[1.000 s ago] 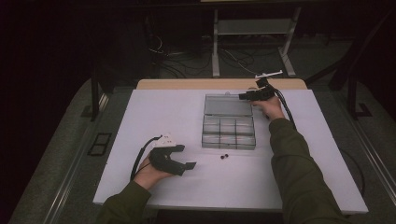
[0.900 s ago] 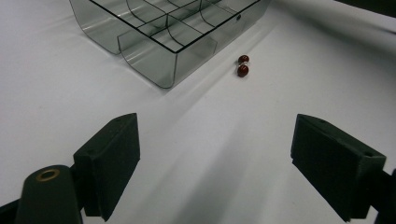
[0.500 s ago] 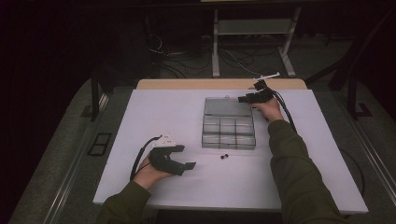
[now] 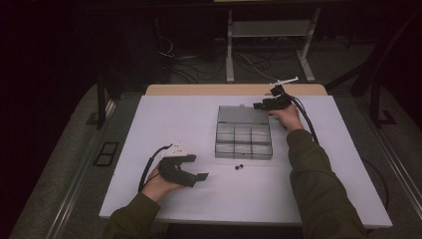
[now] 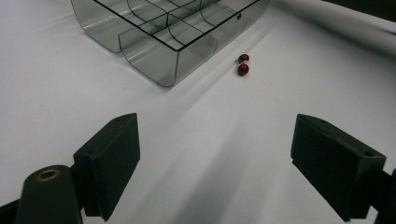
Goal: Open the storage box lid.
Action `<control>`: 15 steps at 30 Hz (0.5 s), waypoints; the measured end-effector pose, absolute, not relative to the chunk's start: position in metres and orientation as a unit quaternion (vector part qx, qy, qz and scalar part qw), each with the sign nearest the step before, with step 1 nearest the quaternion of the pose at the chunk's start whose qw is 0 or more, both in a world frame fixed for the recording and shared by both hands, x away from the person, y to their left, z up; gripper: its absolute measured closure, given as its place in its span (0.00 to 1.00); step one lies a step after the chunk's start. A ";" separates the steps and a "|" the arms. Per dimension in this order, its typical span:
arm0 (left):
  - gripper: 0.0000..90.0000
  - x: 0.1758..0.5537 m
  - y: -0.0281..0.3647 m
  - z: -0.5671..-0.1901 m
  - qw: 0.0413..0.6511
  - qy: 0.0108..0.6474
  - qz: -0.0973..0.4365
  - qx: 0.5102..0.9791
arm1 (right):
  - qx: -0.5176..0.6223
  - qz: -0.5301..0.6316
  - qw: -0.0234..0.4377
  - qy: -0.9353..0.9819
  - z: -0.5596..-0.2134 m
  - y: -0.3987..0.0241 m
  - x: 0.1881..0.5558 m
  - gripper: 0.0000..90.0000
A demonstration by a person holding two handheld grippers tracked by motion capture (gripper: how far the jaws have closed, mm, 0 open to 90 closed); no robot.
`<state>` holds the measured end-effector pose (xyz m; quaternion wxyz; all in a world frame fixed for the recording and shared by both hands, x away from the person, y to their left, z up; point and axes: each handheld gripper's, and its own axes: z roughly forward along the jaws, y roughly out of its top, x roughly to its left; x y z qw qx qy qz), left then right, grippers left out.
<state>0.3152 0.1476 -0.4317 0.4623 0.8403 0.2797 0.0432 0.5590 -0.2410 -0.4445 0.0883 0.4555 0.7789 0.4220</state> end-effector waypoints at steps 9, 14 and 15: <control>0.17 0.315 0.148 -0.432 0.461 0.278 0.046 0.842 | 0.439 0.425 0.093 0.786 -0.433 -0.245 0.533 0.37; 0.17 0.315 0.147 -0.432 0.458 0.277 0.047 0.843 | 0.427 0.422 0.105 0.793 -0.423 -0.246 0.514 0.35; 0.17 0.315 0.147 -0.432 0.457 0.277 0.046 0.844 | 0.425 0.425 0.107 0.792 -0.421 -0.246 0.510 0.35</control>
